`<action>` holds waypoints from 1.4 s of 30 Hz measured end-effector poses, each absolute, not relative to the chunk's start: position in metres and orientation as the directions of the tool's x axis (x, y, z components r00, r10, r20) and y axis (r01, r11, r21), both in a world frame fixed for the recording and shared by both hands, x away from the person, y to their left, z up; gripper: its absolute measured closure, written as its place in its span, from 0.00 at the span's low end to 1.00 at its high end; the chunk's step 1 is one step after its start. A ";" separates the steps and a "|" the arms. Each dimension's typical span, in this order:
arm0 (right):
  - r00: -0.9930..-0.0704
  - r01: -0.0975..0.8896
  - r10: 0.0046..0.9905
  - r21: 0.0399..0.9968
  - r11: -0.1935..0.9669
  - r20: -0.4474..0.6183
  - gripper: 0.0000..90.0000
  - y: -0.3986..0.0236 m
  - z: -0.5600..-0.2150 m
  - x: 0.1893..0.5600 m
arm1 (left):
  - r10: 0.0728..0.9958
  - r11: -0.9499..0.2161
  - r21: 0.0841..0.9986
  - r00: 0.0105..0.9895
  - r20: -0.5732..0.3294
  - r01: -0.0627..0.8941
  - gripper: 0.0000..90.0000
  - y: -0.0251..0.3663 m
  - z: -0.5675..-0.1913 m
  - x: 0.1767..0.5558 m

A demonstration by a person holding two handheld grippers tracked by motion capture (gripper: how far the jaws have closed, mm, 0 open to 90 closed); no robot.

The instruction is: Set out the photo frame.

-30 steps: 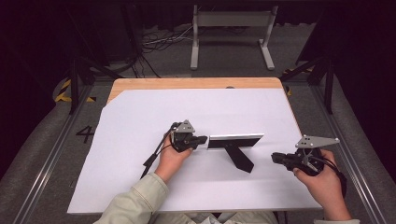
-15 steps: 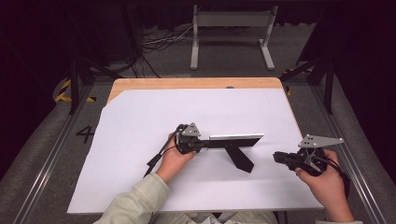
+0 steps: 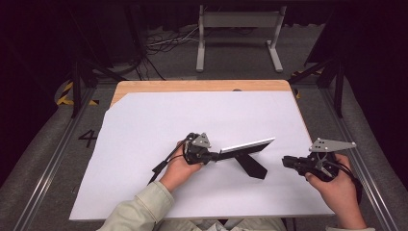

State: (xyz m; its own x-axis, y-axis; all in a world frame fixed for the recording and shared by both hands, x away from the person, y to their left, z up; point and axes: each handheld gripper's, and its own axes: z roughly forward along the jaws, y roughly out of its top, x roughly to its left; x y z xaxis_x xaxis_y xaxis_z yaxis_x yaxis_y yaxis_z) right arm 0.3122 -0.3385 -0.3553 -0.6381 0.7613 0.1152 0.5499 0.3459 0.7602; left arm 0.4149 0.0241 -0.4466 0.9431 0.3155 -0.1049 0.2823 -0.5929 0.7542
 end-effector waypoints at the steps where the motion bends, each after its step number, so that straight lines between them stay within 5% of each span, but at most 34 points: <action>1: -0.636 0.551 0.763 0.760 0.344 0.116 0.91 -0.339 -0.355 0.312 | 0.316 -0.593 0.754 0.943 -0.105 0.282 1.00 0.024 -0.447 0.415; 42: -0.555 0.613 0.816 0.742 0.270 0.162 0.88 -0.342 -0.341 0.301 | 0.016 -0.719 0.689 0.993 -0.117 0.093 1.00 -0.032 -0.447 0.362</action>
State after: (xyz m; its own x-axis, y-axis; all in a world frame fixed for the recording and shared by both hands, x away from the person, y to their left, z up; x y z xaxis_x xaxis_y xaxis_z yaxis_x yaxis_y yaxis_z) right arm 0.3007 -0.3423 -0.3411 -0.5550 0.8159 0.1620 0.6132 0.2697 0.7425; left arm 0.3616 -0.0319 -0.4469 0.9930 0.0163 -0.1171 0.0931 -0.7189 0.6889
